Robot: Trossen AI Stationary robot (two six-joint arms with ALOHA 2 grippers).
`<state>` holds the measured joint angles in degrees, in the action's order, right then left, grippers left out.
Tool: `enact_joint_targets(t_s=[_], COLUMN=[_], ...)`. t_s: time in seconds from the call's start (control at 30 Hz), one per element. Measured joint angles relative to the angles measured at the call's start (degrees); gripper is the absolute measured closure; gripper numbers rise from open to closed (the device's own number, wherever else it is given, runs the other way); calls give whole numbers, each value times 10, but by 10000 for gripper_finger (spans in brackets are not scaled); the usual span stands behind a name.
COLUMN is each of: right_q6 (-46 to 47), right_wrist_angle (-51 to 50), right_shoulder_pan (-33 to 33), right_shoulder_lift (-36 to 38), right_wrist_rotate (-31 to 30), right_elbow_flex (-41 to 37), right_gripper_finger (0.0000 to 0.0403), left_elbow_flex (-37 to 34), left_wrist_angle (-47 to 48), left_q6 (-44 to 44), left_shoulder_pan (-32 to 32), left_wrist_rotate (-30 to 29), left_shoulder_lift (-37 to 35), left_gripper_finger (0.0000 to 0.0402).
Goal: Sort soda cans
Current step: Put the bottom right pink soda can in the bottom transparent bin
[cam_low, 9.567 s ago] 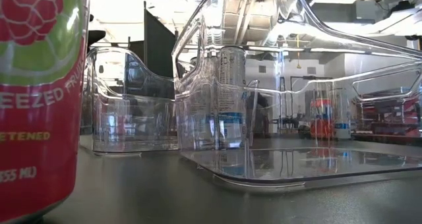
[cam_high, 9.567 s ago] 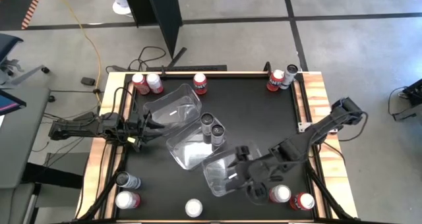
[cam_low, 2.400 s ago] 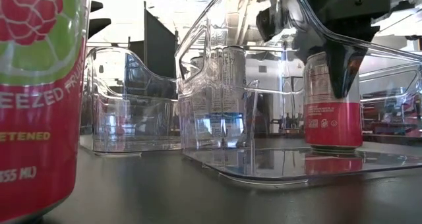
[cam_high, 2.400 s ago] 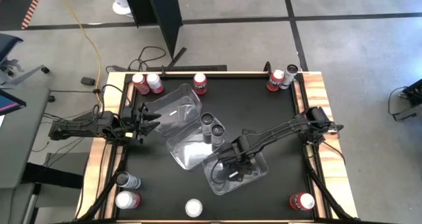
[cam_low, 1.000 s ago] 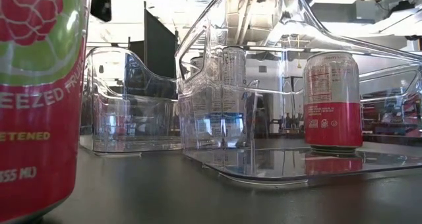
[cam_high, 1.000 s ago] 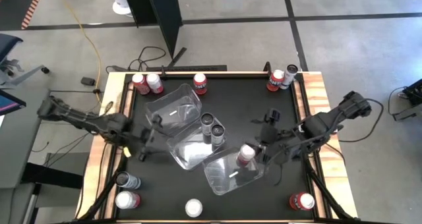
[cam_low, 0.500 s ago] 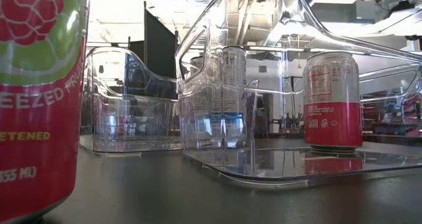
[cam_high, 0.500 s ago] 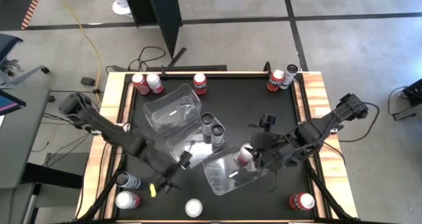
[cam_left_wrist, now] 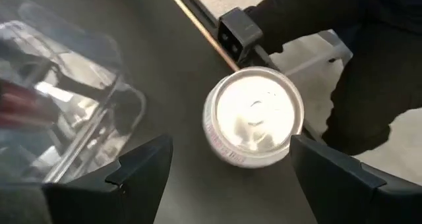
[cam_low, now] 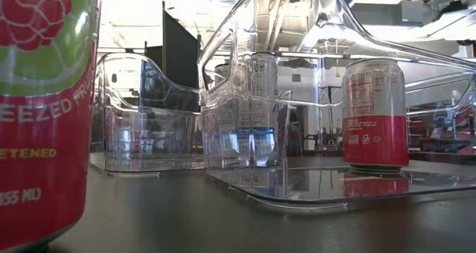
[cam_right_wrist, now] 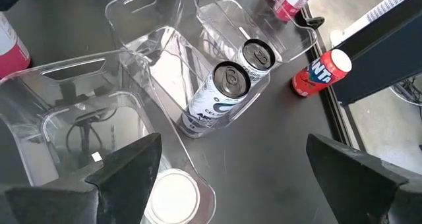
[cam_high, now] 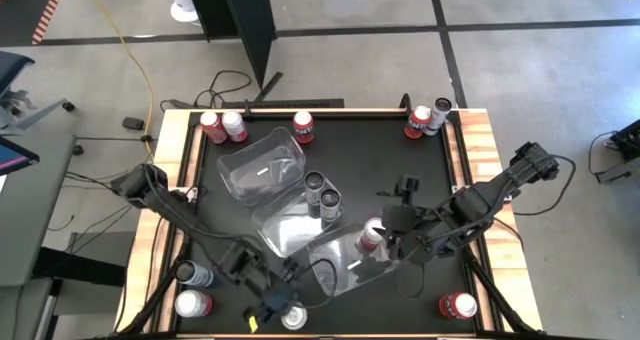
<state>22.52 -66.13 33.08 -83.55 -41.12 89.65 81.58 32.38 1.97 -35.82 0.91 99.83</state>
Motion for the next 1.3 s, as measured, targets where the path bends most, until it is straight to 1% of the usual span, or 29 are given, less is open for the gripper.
enact_joint_targets(t_s=[0.17,0.23,0.3,0.37,0.47,0.63,0.73,0.9,0.97,1.07,1.2,1.3], right_q6=[-1,-1,-1,-1,-1,-1,0,0,0,0,0,0], right_wrist_angle=[1,2,2,2,2,2,2,2,2,2,2,2], right_shoulder_pan=[0,0,0,0,0,0,0,0,0,0,0,-1], right_shoulder_lift=[0,0,0,0,0,0,0,0,0,0,0,0], right_wrist_rotate=[0,0,0,0,-1,-1,-1,-1,-1,-1,-1,-1], right_elbow_flex=[0,0,0,0,0,0,0,0,0,0,0,0], right_gripper_finger=[7,7,7,7,7,7,7,7,7,7,7,7], left_elbow_flex=[8,8,8,8,8,8,22,44,49,50,45,44], left_wrist_angle=[17,20,20,9,-8,-41,-25,14,39,67,69,60], left_q6=[-17,-18,-18,-21,-34,-60,-68,-98,-113,-135,-142,-142], left_shoulder_pan=[-5,-5,-9,-13,-14,-8,-7,-8,-10,-15,-22,-24], left_wrist_rotate=[3,-7,-36,-80,-105,-109,-108,-68,-55,-53,-53,-60], left_shoulder_lift=[6,5,6,6,5,6,6,5,5,5,5,5], left_gripper_finger=[96,91,84,77,67,63,63,61,54,37,14,6])
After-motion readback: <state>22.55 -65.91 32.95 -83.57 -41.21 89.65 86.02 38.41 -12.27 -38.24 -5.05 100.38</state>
